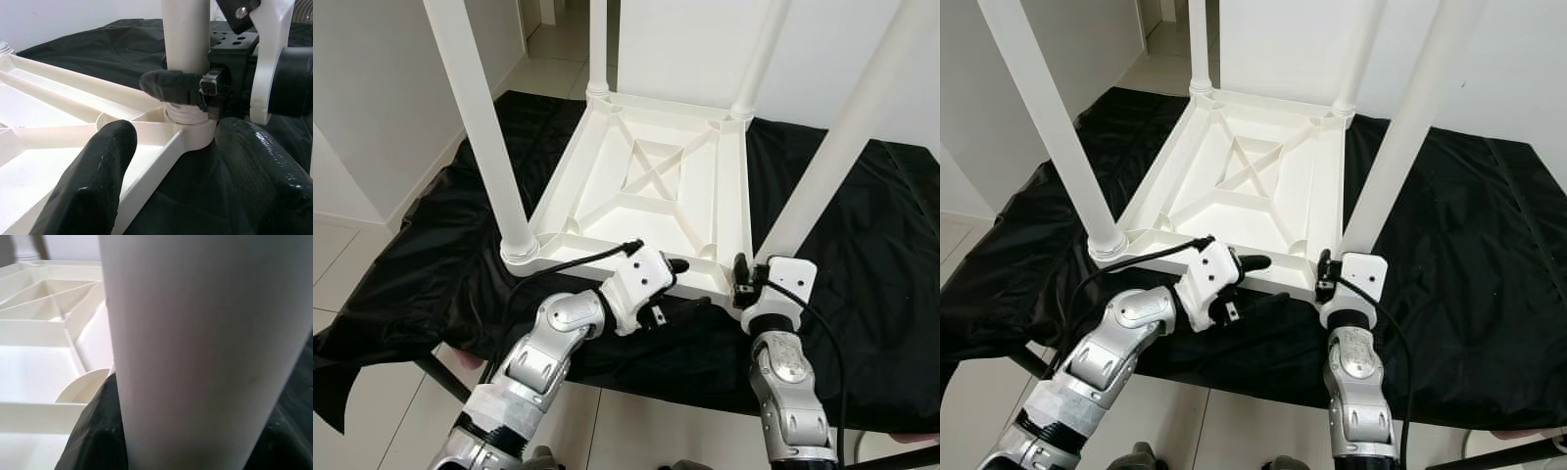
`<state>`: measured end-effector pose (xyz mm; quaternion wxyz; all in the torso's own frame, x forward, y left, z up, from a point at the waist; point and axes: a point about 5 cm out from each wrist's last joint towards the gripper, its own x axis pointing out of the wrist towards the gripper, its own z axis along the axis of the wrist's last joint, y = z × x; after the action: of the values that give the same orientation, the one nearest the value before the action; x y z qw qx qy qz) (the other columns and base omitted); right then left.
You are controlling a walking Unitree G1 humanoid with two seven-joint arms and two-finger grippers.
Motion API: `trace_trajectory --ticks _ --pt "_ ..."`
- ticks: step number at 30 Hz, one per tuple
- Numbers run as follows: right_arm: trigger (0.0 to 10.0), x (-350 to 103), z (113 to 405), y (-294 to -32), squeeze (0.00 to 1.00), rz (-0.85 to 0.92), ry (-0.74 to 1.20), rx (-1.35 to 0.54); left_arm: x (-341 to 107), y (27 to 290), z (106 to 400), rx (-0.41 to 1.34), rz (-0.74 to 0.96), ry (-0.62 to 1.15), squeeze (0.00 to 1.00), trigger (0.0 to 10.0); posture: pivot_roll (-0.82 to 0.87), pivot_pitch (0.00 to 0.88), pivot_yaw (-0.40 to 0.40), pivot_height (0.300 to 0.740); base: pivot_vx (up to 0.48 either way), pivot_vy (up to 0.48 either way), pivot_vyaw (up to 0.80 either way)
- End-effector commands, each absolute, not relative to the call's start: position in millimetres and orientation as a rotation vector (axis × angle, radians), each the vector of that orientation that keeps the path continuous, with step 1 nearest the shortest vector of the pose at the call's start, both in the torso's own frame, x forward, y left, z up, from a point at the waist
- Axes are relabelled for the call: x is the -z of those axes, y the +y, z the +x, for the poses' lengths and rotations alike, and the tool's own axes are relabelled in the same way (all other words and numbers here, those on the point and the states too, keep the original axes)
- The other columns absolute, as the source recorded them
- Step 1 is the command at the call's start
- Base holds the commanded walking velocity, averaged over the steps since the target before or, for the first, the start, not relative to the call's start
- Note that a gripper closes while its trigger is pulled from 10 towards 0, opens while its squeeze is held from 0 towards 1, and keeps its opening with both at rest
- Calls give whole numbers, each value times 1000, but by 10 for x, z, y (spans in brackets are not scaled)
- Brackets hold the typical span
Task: Building children table
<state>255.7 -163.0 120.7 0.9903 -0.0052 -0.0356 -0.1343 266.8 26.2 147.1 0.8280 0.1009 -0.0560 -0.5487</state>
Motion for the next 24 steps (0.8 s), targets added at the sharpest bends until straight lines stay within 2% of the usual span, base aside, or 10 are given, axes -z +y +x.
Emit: trace_trajectory --ticks 1,7,8,10,11,17,23,24 --pt "10000 -1155 2548 -1576 0 -30 -39 293 -1469 239 2656 1205 224 -122 0 10000 23 0 -29 740 0 0 0" --pt "10000 -1205 2544 -1584 0 -22 -61 280 -1469 236 2651 1208 223 -122 0 10000 23 0 -32 740 0 0 0" --pt "10000 -1208 2540 -1583 600 -20 -61 275 -1469 234 2648 1210 224 -123 0 10000 23 0 -32 740 0 0 0" --pt "10000 -1205 2535 -1575 600 -22 -59 273 -1469 235 2649 1210 224 -124 0 10000 25 0 -34 740 0 0 0" --pt "10000 -1216 2518 -1550 1000 -18 -69 272 -1475 240 2657 1205 223 -125 0 10000 27 0 -38 740 0 0 0" --pt "10000 -1238 2483 -1582 1000 -30 -93 251 -1470 243 2653 1203 220 -124 0 10000 28 0 -40 740 0 0 0" --pt "10000 -1243 2407 -1755 1000 -50 -122 110 -1465 251 2640 1206 224 -122 0 10000 29 0 -40 740 0 0 0" --pt "10000 -1218 2388 -1849 0 -70 -113 40 -1462 257 2637 1208 227 -121 0 10000 29 0 -40 740 0 0 0"
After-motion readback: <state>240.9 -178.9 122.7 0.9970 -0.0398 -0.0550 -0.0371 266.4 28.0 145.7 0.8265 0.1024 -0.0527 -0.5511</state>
